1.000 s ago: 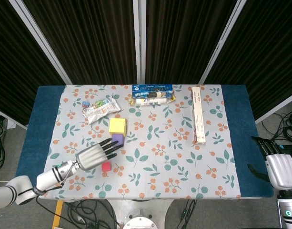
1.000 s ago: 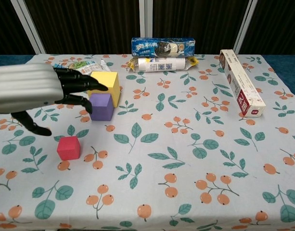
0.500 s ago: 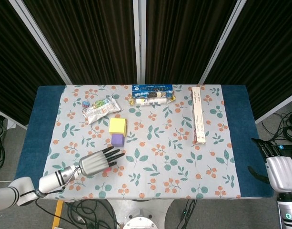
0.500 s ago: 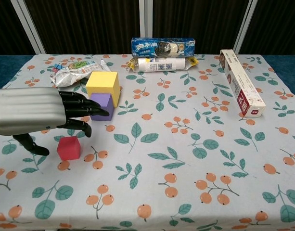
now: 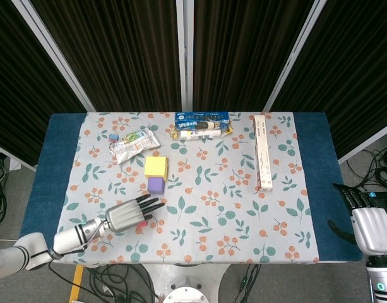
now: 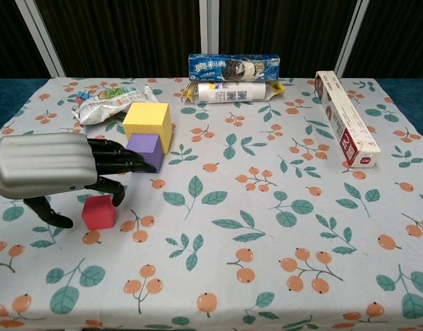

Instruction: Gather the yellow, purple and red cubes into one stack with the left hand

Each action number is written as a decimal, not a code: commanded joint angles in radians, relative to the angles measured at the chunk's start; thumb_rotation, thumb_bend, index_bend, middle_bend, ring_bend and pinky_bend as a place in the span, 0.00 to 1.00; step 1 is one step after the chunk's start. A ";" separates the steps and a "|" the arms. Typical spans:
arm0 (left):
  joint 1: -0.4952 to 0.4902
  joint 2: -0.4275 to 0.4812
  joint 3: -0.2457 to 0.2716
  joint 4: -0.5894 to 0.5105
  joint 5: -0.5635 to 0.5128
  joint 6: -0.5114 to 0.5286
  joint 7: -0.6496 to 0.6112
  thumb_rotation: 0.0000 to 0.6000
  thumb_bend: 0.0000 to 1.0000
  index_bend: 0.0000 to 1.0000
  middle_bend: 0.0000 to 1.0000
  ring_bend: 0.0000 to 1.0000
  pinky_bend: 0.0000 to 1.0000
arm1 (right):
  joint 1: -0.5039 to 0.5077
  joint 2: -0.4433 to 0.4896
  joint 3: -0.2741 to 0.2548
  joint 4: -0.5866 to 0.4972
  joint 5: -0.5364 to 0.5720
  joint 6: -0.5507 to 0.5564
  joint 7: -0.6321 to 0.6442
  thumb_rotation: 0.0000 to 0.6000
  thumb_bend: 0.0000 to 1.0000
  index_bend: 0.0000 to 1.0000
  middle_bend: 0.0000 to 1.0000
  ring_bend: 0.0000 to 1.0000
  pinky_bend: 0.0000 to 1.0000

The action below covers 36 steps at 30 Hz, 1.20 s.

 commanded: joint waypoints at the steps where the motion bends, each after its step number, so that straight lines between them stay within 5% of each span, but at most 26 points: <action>1: -0.004 -0.006 0.000 0.009 0.005 0.001 -0.007 1.00 0.18 0.45 0.02 0.05 0.16 | -0.001 0.001 0.000 -0.002 0.001 0.000 -0.002 1.00 0.12 0.13 0.18 0.17 0.27; 14: -0.021 -0.026 -0.004 0.058 0.018 0.011 -0.063 1.00 0.26 0.57 0.06 0.05 0.16 | -0.003 0.000 0.002 -0.005 0.008 -0.001 -0.008 1.00 0.12 0.13 0.18 0.17 0.27; 25: -0.070 -0.018 -0.051 0.064 0.027 0.038 -0.062 1.00 0.27 0.57 0.06 0.05 0.16 | -0.012 0.008 0.002 -0.009 0.008 0.012 -0.009 1.00 0.12 0.13 0.18 0.17 0.27; 36: -0.168 -0.101 -0.078 0.183 0.036 -0.029 -0.120 1.00 0.27 0.57 0.06 0.05 0.16 | -0.024 0.012 0.000 -0.008 0.012 0.023 -0.007 1.00 0.12 0.13 0.18 0.17 0.27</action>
